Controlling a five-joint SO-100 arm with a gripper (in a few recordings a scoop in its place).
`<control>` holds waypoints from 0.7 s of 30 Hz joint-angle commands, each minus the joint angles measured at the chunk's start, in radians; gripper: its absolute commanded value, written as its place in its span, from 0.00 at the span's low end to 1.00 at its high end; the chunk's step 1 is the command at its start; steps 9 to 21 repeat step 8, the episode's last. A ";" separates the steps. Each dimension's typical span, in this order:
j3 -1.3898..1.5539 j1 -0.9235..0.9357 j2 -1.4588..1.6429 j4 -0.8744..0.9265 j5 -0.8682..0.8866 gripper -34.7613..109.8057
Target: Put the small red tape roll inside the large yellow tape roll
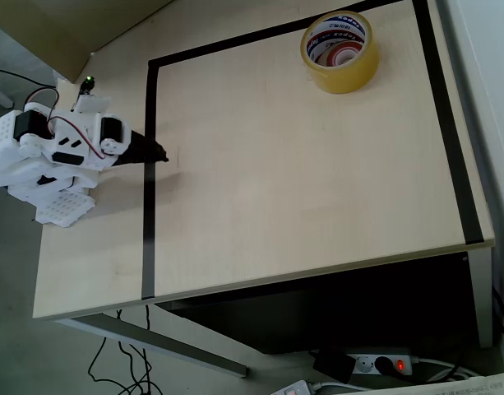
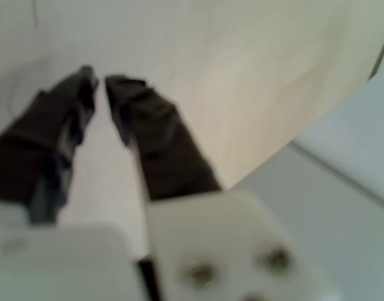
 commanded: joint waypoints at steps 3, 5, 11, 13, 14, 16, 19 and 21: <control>-0.005 -0.097 0.000 0.175 0.002 0.24; -0.005 -0.097 0.000 0.175 0.002 0.24; -0.005 -0.077 0.000 0.173 0.002 0.24; -0.005 -0.077 0.000 0.173 0.002 0.24; -0.005 -0.077 0.000 0.173 0.002 0.24; -0.005 -0.077 0.000 0.173 0.002 0.24; -0.005 -0.077 0.000 0.173 0.002 0.24; -0.005 -0.077 0.000 0.173 0.002 0.24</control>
